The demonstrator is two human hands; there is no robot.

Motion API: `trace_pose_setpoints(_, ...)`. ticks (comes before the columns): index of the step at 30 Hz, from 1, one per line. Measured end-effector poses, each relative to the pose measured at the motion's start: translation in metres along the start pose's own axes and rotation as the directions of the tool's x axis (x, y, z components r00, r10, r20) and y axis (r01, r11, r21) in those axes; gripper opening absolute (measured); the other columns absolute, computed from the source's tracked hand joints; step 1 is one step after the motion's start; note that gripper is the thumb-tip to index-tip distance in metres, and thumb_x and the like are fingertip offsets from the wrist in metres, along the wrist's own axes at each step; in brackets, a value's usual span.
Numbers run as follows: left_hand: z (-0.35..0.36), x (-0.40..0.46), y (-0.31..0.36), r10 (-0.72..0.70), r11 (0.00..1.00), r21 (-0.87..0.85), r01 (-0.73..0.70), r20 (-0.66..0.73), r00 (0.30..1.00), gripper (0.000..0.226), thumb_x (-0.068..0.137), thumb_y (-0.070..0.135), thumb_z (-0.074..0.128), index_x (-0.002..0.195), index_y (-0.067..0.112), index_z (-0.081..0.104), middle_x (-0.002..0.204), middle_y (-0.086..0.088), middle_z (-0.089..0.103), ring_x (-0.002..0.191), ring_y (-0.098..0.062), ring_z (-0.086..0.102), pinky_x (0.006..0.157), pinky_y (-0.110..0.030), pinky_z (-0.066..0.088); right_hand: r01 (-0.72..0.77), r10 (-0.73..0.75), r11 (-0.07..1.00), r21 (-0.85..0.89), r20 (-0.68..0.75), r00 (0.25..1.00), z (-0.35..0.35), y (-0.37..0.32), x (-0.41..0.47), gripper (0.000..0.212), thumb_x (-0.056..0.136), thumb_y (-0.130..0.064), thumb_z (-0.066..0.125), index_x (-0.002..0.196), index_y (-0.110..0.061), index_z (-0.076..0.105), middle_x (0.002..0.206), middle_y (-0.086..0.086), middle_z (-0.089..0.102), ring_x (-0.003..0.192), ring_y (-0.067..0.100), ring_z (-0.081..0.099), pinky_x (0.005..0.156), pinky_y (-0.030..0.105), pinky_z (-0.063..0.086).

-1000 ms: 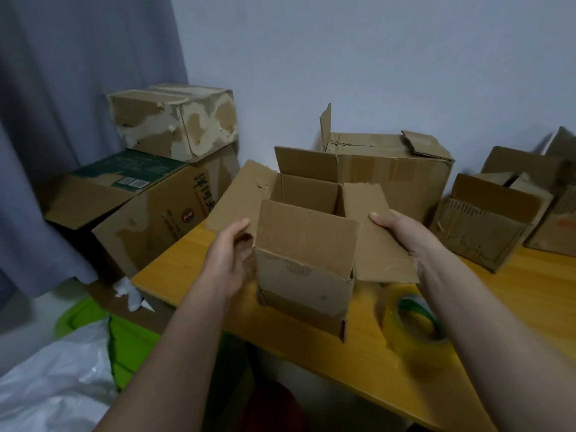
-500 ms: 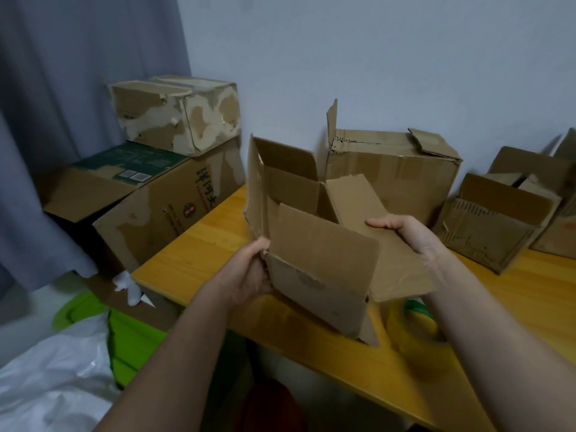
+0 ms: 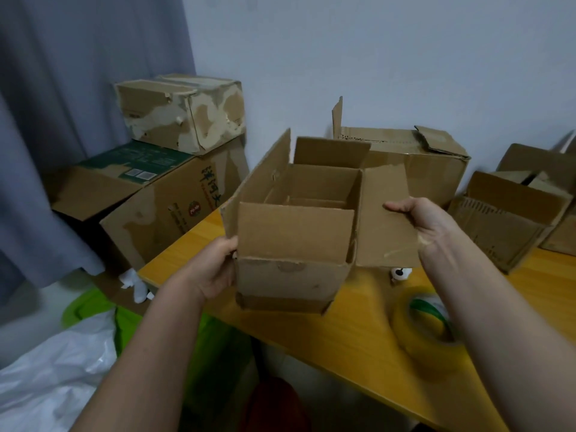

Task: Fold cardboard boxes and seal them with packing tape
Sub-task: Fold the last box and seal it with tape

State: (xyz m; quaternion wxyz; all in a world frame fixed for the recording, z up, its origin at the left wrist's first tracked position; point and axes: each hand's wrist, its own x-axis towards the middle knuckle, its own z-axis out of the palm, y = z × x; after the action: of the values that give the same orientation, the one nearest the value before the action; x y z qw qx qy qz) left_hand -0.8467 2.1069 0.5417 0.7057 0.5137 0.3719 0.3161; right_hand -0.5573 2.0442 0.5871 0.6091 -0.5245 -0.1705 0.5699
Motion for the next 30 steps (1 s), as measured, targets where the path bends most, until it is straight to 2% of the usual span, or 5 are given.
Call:
trace_pose_setpoints(2,0.001,-0.001,-0.006,-0.011,0.999,-0.049,0.011,0.004,1.000,0.022,0.090,0.019,0.048,0.089,0.015,0.070,0.083,-0.007,0.074,0.078,-0.022,0.070,0.078,-0.041,0.049,-0.015,0.015,1.000,0.013,-0.043,0.999,-0.002,0.003,0.002,0.036,0.090,0.001,0.049,0.125,-0.006,0.045,0.097,0.019,0.058,0.084,0.033,0.060,0.045,0.048,0.056)
trace_pose_setpoints(11,0.009,0.022,-0.016,-0.200,0.978,-0.037,0.206,0.124,0.972,0.056,0.081,0.061,0.053,0.125,0.028,0.061,0.127,-0.011,0.065,0.121,-0.036,0.056,0.106,-0.062,0.033,-0.110,0.104,0.990,-0.084,-0.066,0.992,-0.014,0.009,0.000,0.041,0.087,-0.009,0.059,0.126,-0.008,0.047,0.108,0.018,0.061,0.095,0.033,0.063,0.053,0.050,0.058)
trace_pose_setpoints(17,0.029,0.030,-0.014,-0.087,0.962,-0.253,0.100,0.060,0.994,0.033,0.076,0.042,0.060,0.094,0.020,0.077,0.107,-0.012,0.070,0.095,-0.029,0.067,0.087,-0.046,0.049,-0.102,0.099,0.993,-0.062,-0.043,0.994,-0.019,0.011,-0.003,0.018,0.089,-0.011,0.058,0.104,-0.009,0.050,0.095,0.016,0.061,0.084,0.031,0.063,0.048,0.046,0.057)
trace_pose_setpoints(27,0.026,0.008,-0.035,-0.011,0.981,-0.192,-0.004,-0.080,0.997,0.039,0.103,0.039,0.031,0.110,0.024,0.067,0.108,-0.003,0.073,0.113,-0.028,0.061,0.101,-0.049,0.044,0.071,-0.122,0.938,-0.340,-0.131,0.984,-0.018,-0.003,0.002,0.032,0.093,-0.009,0.055,0.122,0.000,0.049,0.091,0.015,0.061,0.081,0.027,0.062,0.061,0.039,0.051)
trace_pose_setpoints(30,0.035,0.007,-0.035,0.017,0.985,-0.171,-0.034,-0.104,0.994,0.036,0.104,0.034,0.034,0.105,0.023,0.068,0.106,-0.003,0.074,0.108,-0.026,0.064,0.093,-0.046,0.048,0.102,-0.131,0.966,-0.238,-0.105,0.986,-0.017,0.000,-0.003,0.030,0.093,-0.027,0.058,0.114,-0.007,0.055,0.083,0.012,0.065,0.072,0.024,0.064,0.057,0.034,0.050)
